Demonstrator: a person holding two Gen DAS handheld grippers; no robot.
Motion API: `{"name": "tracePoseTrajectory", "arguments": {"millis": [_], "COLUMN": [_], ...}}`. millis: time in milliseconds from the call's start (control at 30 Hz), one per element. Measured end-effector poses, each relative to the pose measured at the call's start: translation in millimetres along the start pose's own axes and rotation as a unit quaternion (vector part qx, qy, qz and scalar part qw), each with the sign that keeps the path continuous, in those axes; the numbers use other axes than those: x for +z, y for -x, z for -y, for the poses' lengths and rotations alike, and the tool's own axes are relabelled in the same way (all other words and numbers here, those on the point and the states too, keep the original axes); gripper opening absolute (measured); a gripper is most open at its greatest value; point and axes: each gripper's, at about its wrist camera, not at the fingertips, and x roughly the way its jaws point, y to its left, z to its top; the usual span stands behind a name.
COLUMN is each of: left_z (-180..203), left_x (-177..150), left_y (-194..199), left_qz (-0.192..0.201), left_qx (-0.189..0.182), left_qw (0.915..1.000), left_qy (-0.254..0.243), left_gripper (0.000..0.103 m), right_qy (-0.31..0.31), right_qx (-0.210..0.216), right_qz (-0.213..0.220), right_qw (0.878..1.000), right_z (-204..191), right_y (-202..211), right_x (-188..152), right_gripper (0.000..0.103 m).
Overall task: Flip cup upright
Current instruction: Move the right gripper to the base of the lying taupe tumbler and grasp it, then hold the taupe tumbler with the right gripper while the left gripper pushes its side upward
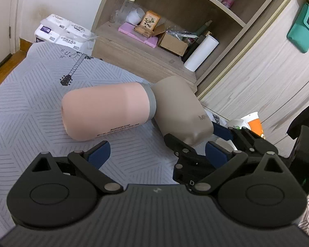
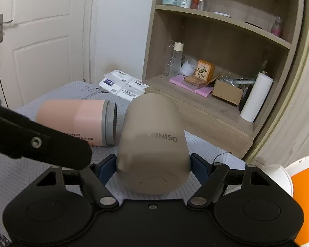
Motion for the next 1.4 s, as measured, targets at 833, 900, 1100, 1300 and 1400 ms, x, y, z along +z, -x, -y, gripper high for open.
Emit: {"name": "tracePoseTrajectory", "arguments": {"millis": [833, 900, 1100, 1300, 1400], "left_z": [-5, -6, -19, -29, -41], "left_x": [-29, -30, -37, -46, -50], "left_y": [25, 30, 36, 40, 43], "left_qz": [-0.068, -0.065, -0.078, -0.091, -0.098], "left_qx": [-0.073, -0.075, -0.092, -0.114, -0.147], "left_qw": [0.9949, 0.9950, 0.9922, 0.9884, 0.9805], "left_qy": [0.014, 0.009, 0.031, 0.045, 0.086], "left_gripper": [0.100, 0.100, 0.100, 0.100, 0.099], "right_qy": [-0.140, -0.151, -0.184, -0.203, -0.201], "right_qx": [-0.025, -0.019, -0.013, 0.008, 0.007], "right_qz": [-0.014, -0.009, -0.007, -0.034, -0.023], "right_qw": [0.990, 0.988, 0.983, 0.978, 0.979], "right_z": [-32, -36, -49, -59, -65], "right_y": [85, 91, 104, 112, 119], "right_x": [-49, -56, -63, -68, -68], "right_gripper": [0.081, 0.081, 0.081, 0.081, 0.081]}}
